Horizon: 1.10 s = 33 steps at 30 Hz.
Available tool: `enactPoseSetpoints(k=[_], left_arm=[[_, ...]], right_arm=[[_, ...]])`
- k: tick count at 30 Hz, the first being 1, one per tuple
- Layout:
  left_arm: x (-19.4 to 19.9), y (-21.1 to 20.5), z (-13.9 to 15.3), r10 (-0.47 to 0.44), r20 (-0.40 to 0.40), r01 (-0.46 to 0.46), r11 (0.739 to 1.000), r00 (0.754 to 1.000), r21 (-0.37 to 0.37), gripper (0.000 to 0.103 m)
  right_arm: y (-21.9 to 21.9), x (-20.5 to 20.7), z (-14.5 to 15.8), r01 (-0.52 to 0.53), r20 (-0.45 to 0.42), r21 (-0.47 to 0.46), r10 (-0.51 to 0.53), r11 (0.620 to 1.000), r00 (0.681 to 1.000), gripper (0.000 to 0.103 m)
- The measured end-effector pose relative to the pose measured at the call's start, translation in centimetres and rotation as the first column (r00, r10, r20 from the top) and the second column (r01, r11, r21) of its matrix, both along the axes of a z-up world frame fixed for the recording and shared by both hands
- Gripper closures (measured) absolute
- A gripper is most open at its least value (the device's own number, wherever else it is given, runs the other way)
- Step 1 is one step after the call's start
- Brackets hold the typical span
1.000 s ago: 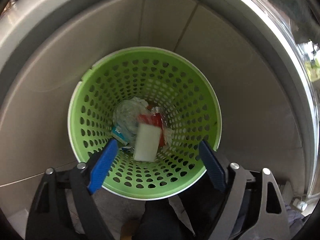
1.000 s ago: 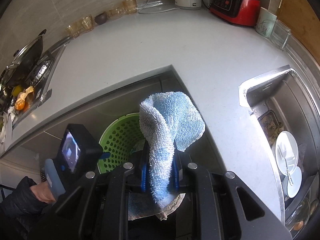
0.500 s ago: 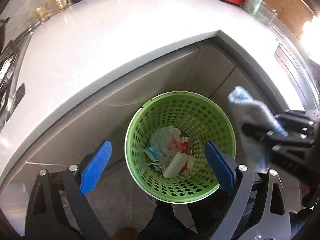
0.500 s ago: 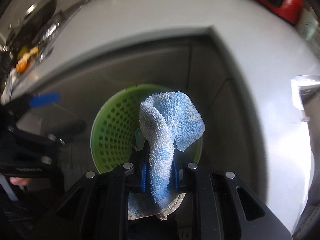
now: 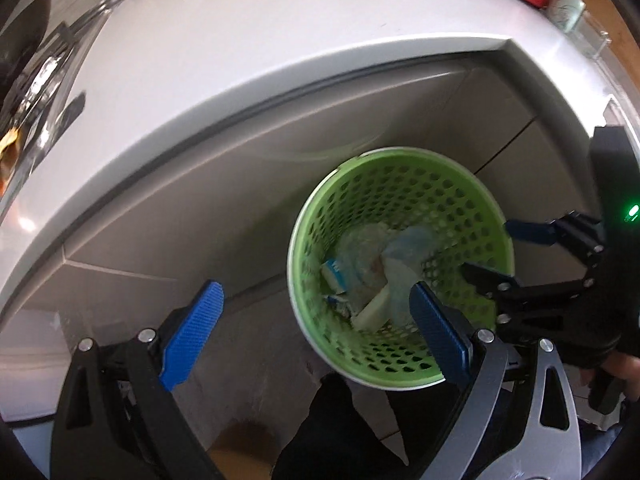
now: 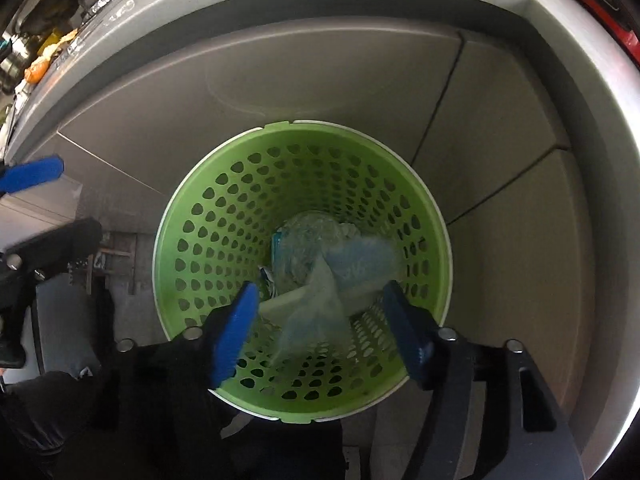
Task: Collect trash
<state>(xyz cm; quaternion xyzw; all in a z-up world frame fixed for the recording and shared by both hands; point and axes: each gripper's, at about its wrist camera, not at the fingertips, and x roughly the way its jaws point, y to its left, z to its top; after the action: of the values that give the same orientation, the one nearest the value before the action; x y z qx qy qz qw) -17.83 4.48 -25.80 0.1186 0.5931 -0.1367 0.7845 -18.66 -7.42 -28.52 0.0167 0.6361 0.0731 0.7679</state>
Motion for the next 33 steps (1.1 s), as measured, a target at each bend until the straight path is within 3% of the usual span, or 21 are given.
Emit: enactPoseSetpoints(k=[8,19,23,33], left_arm=[[0.5,1.4,1.5,0.046,0.039,-0.045,0.999,0.998,-0.005,0.013],[2.8,0.9,11.6,0.08,0.25,-0.058,0.994,0.965,-0.096,0.008],[4.1,0.0,14.6,0.115,0.283,-0.078,0.987,0.952,-0.139,0.008],[6.1,-2.7,16.4,0.22,0.31,-0.172,0.97,0.925,-0.173,0.008]], right_arm=[[0.2,0.2,3.6,-0.004,0.062,-0.027,0.005,1.0,0.998,0.015],[-1.6,1.0,13.9,0.076,0.268,-0.054,-0.059,0.996,0.962,0.004],[-2.9,2.4,17.4,0.1,0.342,-0.052,-0.077,0.994,0.936,0.003],[-5.1,6.1,19.4,0.033,0.38,-0.023,-0.022,0.999,0.925,0.003]])
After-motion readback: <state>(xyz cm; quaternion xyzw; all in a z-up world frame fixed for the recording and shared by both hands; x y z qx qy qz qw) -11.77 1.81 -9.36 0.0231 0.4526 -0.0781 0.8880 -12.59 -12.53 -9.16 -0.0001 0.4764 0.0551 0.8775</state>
